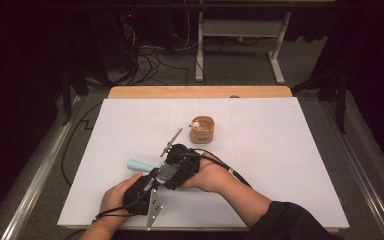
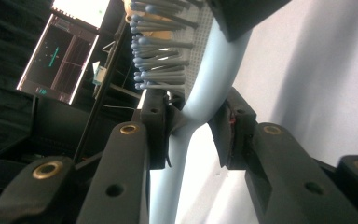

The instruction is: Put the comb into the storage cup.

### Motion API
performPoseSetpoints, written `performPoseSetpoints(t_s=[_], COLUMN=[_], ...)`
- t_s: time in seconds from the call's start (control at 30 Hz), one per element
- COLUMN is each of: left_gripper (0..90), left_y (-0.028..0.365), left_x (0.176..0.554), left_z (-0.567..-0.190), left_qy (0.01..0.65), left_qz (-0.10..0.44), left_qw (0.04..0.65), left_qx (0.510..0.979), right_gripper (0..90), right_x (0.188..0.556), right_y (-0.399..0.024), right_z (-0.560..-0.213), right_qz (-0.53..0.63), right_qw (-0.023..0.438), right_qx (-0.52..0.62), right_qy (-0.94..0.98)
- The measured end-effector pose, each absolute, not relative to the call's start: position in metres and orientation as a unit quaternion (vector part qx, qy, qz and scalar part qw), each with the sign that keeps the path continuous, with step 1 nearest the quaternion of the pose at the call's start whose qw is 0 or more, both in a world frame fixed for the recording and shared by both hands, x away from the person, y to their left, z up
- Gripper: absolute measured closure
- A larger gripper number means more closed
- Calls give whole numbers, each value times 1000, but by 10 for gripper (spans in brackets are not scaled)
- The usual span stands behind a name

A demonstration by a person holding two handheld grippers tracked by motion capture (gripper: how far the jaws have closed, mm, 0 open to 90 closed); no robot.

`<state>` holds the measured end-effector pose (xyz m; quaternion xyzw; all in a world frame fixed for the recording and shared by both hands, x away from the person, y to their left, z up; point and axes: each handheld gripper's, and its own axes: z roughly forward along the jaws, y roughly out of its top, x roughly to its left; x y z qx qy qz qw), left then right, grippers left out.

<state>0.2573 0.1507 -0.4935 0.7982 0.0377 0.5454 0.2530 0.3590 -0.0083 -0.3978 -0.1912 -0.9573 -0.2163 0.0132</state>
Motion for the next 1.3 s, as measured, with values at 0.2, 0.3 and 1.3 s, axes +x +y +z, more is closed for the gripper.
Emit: performPoseSetpoints(t_s=[0.2,0.3,1.3], left_gripper=[707,712,732], left_y=[151,151,150], left_x=[257,257,256], left_z=[-493,-493,-493], left_qy=[37,37,33], left_qz=[548,548,555], left_qw=[253,252,246], left_qx=[797,797,794], right_gripper=[156,148,24], right_x=[358,359,362], right_y=[-7,-7,-13], right_z=[-398,-398,-396], right_qz=[-216,-216,-205], right_qw=[10,8,7], right_qx=[-189,-191,-204], right_qy=[-958,-958,-957])
